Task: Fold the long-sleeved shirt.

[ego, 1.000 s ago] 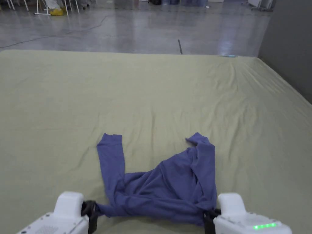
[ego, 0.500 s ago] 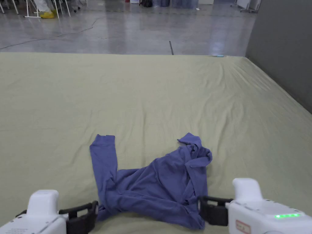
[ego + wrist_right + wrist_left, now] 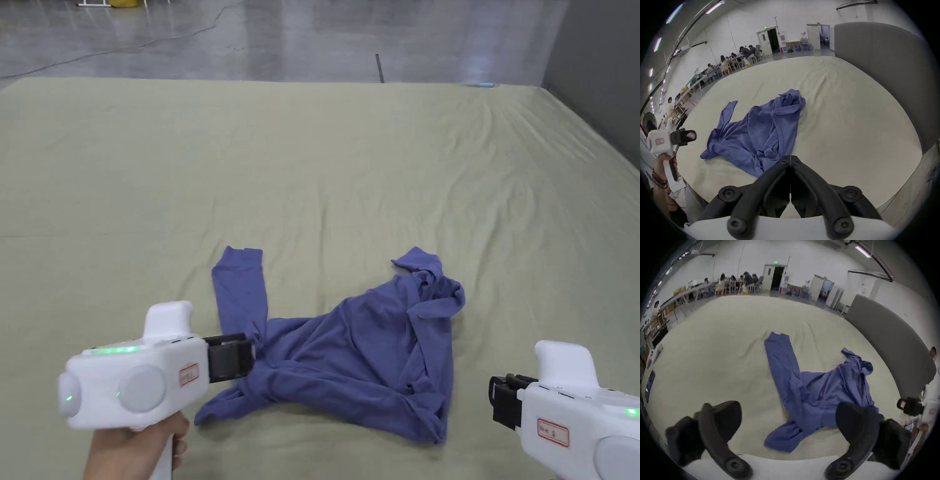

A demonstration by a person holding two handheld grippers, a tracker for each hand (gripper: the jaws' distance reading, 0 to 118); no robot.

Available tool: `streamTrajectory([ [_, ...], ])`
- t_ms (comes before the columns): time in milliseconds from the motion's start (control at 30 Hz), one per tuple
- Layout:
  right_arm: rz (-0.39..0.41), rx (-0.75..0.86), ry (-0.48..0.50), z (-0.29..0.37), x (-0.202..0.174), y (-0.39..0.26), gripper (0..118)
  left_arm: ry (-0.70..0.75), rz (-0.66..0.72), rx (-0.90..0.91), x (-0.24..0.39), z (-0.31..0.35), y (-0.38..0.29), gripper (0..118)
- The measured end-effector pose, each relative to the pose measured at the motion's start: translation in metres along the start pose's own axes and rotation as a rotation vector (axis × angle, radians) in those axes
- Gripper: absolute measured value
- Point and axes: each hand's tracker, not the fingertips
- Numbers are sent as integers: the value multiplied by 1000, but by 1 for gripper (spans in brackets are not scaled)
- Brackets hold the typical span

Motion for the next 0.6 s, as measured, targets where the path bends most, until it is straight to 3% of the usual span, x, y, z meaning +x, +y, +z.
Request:
streamTrajectory([
  [100,8,-11,-7,-4,-2,-2,2,36,-26,-62,13,-32,4,117],
  [133,11,-18,-6,-5,-2,-1,2,55,-47,-97,16,-42,4,111],
  [167,12,-24,-6,-7,-2,-1,2,73,-64,-127,19,-48,3,92],
  [200,11,-30,-8,-8,-1,0,2,62,-77,-141,22,-56,1,36],
  [233,14,-34,-9,-9,-1,1,2,55,-87,-146,25,-61,-1,2],
  [367,50,-45,-16,-21,4,26,2,32,-111,-76,31,-44,-6,2],
  [567,135,57,28,-77,6,147,2,-15,-49,-30,15,-19,2,2],
  [600,142,41,42,-98,6,170,8,-20,-43,-27,15,-16,2,2],
])
